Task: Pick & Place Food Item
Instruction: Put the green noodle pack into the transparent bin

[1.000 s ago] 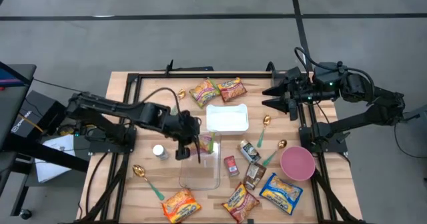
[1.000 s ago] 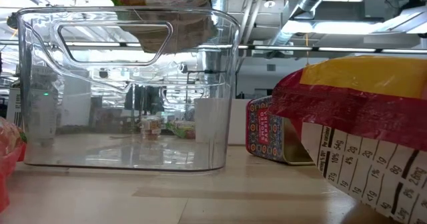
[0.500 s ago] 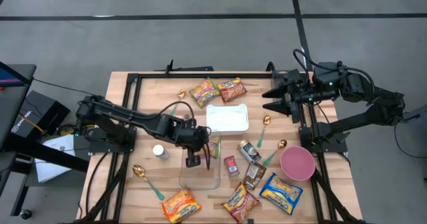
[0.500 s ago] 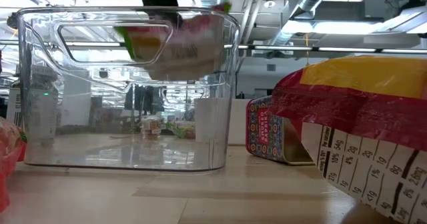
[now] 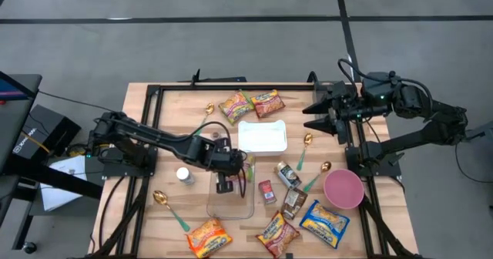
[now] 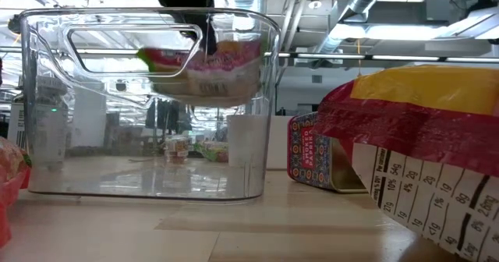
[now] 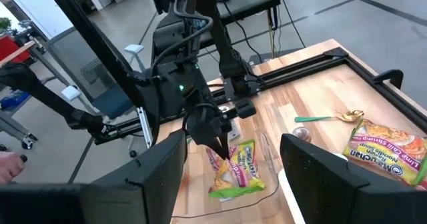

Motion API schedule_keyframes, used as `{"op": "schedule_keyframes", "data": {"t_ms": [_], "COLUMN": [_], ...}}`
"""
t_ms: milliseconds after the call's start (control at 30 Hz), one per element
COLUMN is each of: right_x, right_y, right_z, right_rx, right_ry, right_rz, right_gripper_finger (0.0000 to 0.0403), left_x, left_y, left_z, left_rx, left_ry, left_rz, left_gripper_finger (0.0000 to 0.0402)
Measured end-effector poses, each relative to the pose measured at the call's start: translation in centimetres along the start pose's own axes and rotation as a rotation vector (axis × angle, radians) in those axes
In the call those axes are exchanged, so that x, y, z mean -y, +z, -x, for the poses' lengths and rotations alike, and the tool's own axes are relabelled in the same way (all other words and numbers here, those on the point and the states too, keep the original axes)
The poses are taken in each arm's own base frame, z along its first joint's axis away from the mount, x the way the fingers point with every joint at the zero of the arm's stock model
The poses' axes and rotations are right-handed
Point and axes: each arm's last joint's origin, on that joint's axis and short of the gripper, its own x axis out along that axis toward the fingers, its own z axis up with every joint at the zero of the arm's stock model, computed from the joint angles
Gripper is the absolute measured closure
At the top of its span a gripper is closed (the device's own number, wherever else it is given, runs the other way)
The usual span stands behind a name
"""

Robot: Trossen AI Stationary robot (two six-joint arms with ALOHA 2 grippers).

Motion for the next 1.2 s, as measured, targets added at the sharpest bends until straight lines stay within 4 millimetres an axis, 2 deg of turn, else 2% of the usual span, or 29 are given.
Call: {"op": "schedule_keyframes", "data": {"t_ms": [133, 800, 1200], "right_x": [0.0, 0.0, 0.0], "right_y": [0.0, 0.0, 0.0], "right_z": [0.0, 0.0, 0.0], "right_rx": [0.0, 0.001, 0.001], "right_ry": [-0.001, 0.0, 0.0], "right_rz": [0.002, 0.002, 0.001], "right_gripper_finger": [0.0162, 0.0162, 0.0162], "left_x": [0.0, -0.4, -0.6], "left_y": [-0.1, -2.9, -2.7], "left_z": [-0.2, -3.9, -4.1], "left_rx": [0.011, -0.034, -0.011], "left_ry": [0.018, 0.038, 0.029], "left_rz": [0.001, -0.004, -0.039], "left_gripper_finger": [0.0401, 0.0401, 0.0401]}}
